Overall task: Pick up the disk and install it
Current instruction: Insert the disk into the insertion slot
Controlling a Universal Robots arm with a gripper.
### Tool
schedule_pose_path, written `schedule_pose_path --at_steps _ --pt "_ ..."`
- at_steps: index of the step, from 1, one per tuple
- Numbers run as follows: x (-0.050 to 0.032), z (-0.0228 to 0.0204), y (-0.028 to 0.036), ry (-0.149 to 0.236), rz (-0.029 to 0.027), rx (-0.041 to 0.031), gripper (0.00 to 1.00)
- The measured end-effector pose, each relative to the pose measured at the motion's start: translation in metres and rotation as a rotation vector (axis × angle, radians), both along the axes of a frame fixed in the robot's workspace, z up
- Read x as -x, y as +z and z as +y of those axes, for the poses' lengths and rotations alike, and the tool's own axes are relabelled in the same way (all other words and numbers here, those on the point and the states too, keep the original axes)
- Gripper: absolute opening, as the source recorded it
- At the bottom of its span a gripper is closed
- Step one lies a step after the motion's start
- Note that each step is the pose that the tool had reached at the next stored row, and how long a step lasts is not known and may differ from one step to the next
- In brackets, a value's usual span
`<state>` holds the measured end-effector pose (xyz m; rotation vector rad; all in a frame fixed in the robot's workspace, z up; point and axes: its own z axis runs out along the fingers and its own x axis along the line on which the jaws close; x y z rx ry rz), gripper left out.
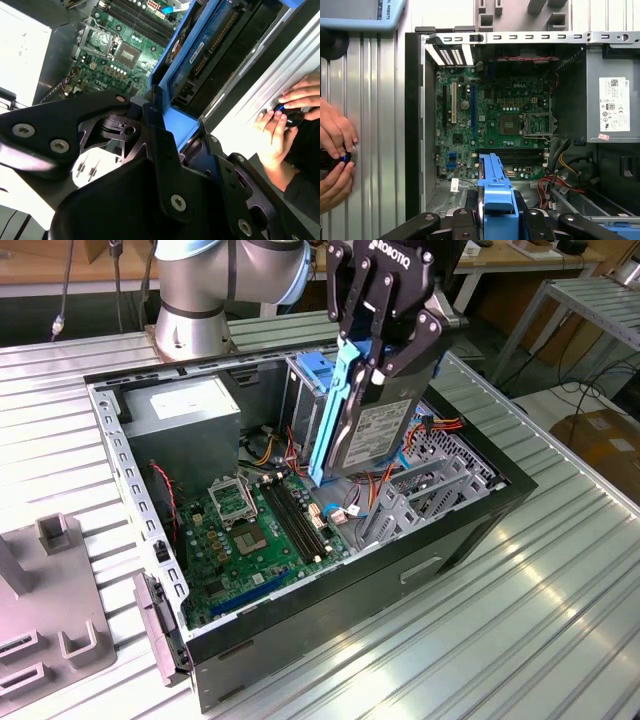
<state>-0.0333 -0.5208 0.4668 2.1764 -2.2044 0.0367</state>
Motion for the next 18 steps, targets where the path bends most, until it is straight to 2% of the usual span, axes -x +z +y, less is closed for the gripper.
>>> schedule_pose_path --at_steps 3,6,10,15,18 --pt "-0.0057 -0.0007 -0.0004 0.0 0.0 -0.0001 0.37" --pt "-0.0086 -0.009 -0.0006 -0.001 0.0001 0.0 0.37" --pt "-0.0113 -0.0165 -0.0006 -0.001 0.0001 0.0 0.37" --pt "-0.0264 -0.0214 -0.0018 -0.001 0.0 -0.0001 0.37" --pt "-0.0401 -0.0233 -0.0022 -0.001 0.0001 0.0 0.37"
